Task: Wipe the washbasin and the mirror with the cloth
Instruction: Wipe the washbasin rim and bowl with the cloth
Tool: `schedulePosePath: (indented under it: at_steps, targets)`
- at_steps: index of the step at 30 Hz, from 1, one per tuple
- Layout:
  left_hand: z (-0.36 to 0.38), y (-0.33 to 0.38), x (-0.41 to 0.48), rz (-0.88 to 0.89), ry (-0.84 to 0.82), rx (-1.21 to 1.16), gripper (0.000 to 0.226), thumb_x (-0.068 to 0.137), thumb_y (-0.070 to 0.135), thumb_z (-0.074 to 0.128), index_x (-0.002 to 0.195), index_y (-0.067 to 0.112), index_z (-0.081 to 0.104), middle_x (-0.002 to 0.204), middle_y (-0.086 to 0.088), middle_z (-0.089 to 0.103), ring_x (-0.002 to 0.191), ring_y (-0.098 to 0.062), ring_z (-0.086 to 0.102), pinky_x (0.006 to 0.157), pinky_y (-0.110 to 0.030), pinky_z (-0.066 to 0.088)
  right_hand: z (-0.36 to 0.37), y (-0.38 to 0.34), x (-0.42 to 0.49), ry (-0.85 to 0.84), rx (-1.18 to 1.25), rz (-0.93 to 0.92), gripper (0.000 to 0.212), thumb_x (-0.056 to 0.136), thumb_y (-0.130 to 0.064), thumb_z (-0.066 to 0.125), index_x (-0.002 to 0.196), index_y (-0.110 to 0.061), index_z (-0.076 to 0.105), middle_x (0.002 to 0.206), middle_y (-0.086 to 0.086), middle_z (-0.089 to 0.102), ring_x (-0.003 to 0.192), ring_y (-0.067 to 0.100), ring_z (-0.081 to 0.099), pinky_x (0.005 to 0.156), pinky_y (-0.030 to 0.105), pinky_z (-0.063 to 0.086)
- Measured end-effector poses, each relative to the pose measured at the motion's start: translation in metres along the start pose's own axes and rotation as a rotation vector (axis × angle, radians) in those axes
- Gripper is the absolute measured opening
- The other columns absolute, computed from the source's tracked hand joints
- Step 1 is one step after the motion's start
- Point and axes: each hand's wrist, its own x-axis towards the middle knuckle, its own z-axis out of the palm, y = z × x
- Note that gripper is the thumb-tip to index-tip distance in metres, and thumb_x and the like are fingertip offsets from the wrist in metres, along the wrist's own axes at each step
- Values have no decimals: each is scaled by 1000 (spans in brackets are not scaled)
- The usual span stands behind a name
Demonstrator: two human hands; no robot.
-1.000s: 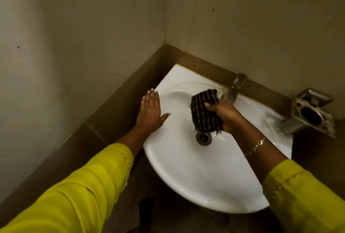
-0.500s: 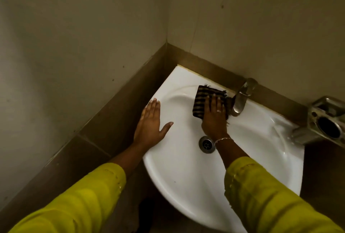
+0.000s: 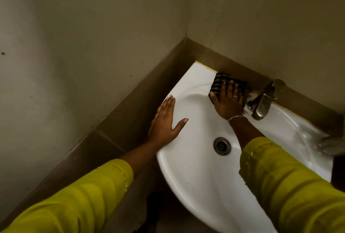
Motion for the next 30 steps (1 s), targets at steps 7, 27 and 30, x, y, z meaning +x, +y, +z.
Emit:
schedulePosePath:
  at_steps: [7,27,30]
  targets:
    - [-3,3,-2,-10,45,-115,91,79,71,29,145,9,20,153,-7,22,141,-17,17,112,-29,17,0,-15,31,17,-68,-159,107,65,-69,-11,145,-4,16,153,23,11,141,39,10,112,50,7]
    - [0,1,-2,-29,120,-230,94,79,78,14,144,10,7,154,-10,9,141,-17,4,115,-40,16,14,-96,28,-100,24,-565,84,74,-64,5,142,-21,32,155,3,21,144,23,8,113,41,1]
    - [0,2,-2,-38,147,-244,94,81,76,16,144,6,8,154,-13,9,142,-23,5,115,-45,16,24,-110,-3,-93,91,-712,85,74,-53,-4,137,-19,42,149,4,34,143,25,13,112,39,-1]
